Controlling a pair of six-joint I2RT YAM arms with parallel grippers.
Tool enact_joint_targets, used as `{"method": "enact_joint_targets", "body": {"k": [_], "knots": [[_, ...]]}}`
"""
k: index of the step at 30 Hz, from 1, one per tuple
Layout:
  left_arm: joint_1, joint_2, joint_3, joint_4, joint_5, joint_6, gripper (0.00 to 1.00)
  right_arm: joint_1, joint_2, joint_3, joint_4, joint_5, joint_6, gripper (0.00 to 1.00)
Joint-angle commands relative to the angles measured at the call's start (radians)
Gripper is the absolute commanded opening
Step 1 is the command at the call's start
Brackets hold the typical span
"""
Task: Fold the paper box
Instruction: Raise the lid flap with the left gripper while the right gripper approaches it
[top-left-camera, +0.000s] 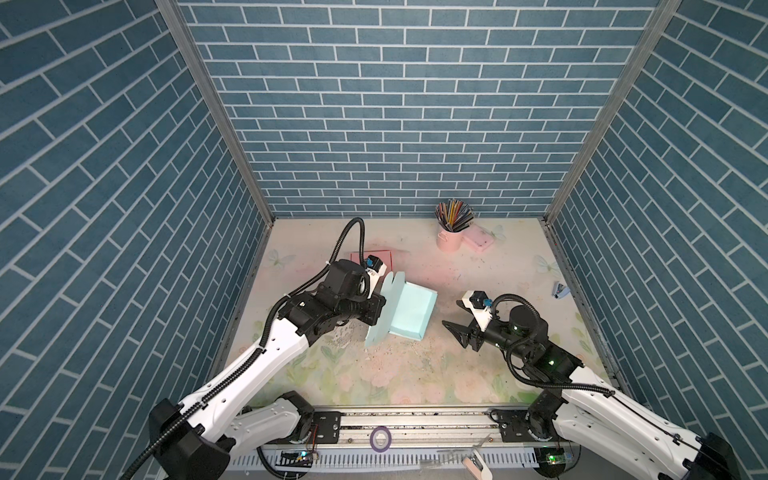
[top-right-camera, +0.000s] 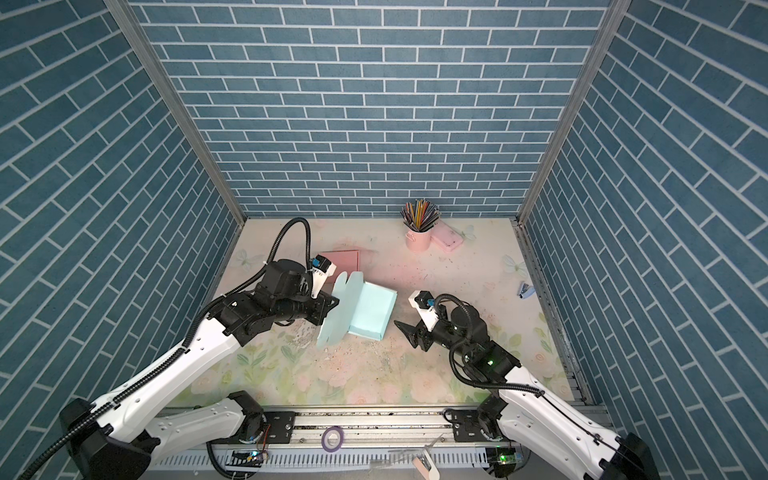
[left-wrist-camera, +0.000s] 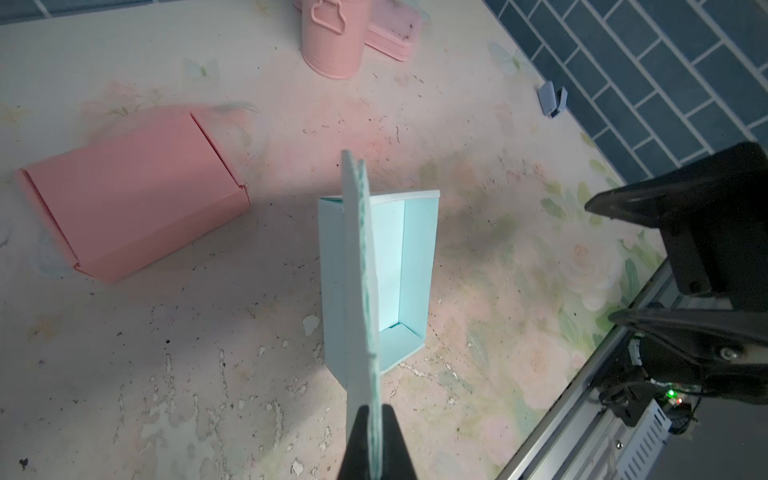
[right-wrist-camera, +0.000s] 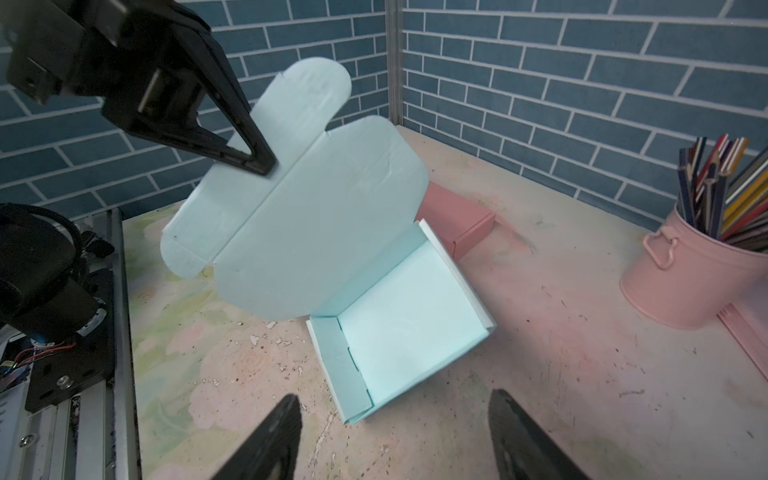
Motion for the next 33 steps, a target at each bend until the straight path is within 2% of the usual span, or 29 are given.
{"method": "enact_joint_targets", "body": {"k": [1, 5, 13, 23, 33], "knots": [[0.005, -0.010, 0.043, -0.076, 0.074, 0.106, 0.00, 0.006, 0.047, 0.098, 0.023, -0.102, -0.117, 0.72], [0.005, 0.011, 0.077, -0.146, 0.115, 0.175, 0.01, 0.004, 0.083, 0.145, 0.014, -0.167, -0.199, 0.73], [-0.020, 0.058, 0.128, -0.241, 0.141, 0.281, 0.01, -0.023, 0.186, 0.197, 0.005, -0.202, -0.292, 0.74], [-0.089, 0.180, 0.183, -0.314, 0.103, 0.377, 0.01, -0.057, 0.168, 0.144, 0.035, -0.225, -0.317, 0.74], [-0.170, 0.269, 0.233, -0.353, 0.096, 0.430, 0.01, -0.102, 0.260, 0.166, 0.037, -0.350, -0.310, 0.74]]}}
